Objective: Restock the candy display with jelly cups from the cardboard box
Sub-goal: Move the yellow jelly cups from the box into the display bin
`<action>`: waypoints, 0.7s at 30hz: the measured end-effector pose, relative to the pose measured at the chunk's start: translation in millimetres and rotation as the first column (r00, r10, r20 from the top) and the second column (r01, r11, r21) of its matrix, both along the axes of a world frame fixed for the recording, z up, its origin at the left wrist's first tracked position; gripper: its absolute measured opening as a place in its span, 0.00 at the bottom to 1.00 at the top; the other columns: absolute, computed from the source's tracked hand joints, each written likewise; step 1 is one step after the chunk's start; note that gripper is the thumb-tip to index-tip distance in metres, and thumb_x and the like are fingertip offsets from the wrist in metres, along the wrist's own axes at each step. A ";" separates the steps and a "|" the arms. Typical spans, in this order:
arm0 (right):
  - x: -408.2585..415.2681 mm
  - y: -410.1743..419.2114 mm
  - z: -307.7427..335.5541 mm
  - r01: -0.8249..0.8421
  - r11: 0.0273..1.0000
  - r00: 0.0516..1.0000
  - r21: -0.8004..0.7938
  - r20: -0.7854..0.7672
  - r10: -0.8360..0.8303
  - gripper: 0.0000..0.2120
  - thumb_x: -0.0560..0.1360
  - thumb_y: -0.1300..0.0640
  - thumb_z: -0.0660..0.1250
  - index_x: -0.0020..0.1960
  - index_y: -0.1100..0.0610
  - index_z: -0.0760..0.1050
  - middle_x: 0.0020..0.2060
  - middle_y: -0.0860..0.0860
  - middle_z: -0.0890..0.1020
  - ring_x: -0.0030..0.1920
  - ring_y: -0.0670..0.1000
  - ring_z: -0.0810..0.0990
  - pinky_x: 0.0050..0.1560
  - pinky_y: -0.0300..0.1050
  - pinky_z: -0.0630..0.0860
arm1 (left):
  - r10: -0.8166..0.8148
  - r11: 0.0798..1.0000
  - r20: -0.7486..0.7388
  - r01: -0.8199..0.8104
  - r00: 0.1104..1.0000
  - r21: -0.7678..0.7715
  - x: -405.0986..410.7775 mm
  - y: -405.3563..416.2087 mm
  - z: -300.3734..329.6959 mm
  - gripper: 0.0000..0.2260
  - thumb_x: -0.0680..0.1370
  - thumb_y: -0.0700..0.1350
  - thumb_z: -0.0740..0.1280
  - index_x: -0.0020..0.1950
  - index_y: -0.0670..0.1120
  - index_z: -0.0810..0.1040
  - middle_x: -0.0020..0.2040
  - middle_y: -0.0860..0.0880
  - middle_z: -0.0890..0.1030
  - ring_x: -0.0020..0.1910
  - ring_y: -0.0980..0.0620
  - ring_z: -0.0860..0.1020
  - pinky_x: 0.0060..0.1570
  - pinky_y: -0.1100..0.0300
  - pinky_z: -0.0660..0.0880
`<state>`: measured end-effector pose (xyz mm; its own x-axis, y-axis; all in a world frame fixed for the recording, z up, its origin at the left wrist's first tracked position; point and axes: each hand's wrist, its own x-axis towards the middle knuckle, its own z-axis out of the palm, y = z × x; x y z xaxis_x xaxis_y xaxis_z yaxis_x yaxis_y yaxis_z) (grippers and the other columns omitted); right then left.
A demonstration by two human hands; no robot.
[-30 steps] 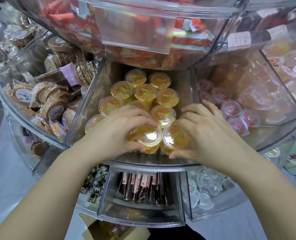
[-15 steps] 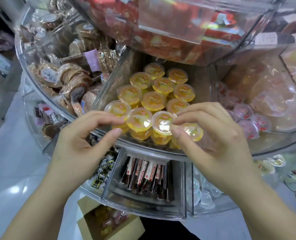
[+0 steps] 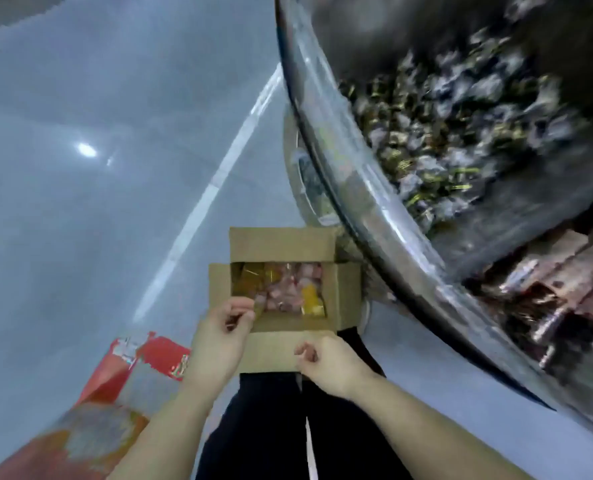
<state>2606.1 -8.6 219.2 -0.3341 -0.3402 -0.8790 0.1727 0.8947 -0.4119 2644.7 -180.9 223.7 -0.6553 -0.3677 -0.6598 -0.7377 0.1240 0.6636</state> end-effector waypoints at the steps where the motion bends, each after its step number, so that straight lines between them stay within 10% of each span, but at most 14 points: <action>1: 5.7 0.4 -38.4 -0.031 0.996 0.999 0.080 0.032 0.029 0.11 0.75 0.57 0.63 0.56 0.57 0.77 0.45 0.52 0.79 0.52 0.53 0.79 0.41 0.37 0.66 | -0.058 0.998 0.069 0.058 0.996 0.002 10.7 -1.9 -32.0 0.09 0.76 0.37 0.65 0.43 0.51 0.77 0.42 0.53 0.81 0.41 0.53 0.77 0.38 0.77 0.67; 10: -13.5 -8.2 -274.2 -0.310 0.891 0.939 0.332 -0.042 0.342 0.12 0.75 0.60 0.62 0.58 0.57 0.76 0.56 0.59 0.79 0.57 0.60 0.77 0.55 0.46 0.73 | -0.409 0.907 0.359 0.416 0.839 0.062 29.8 -4.0 -270.4 0.19 0.75 0.37 0.64 0.67 0.41 0.70 0.64 0.40 0.73 0.64 0.42 0.71 0.62 0.57 0.66; 17: -9.1 -0.1 -347.3 -0.618 0.668 0.743 0.415 0.031 0.668 0.20 0.81 0.57 0.50 0.72 0.55 0.61 0.72 0.60 0.60 0.65 0.61 0.69 0.62 0.50 0.68 | -0.614 0.605 0.619 0.796 0.490 -0.030 22.4 15.0 -372.0 0.20 0.80 0.39 0.54 0.73 0.40 0.59 0.72 0.39 0.61 0.71 0.42 0.61 0.68 0.52 0.60; 21: -7.4 7.5 -353.6 -0.610 0.659 0.716 0.440 -0.052 0.697 0.18 0.80 0.60 0.51 0.69 0.59 0.64 0.72 0.58 0.54 0.68 0.61 0.63 0.65 0.52 0.64 | -0.586 0.480 0.671 0.862 0.455 -0.165 15.2 16.9 -394.1 0.19 0.82 0.41 0.48 0.73 0.40 0.58 0.72 0.41 0.61 0.70 0.43 0.60 0.67 0.55 0.60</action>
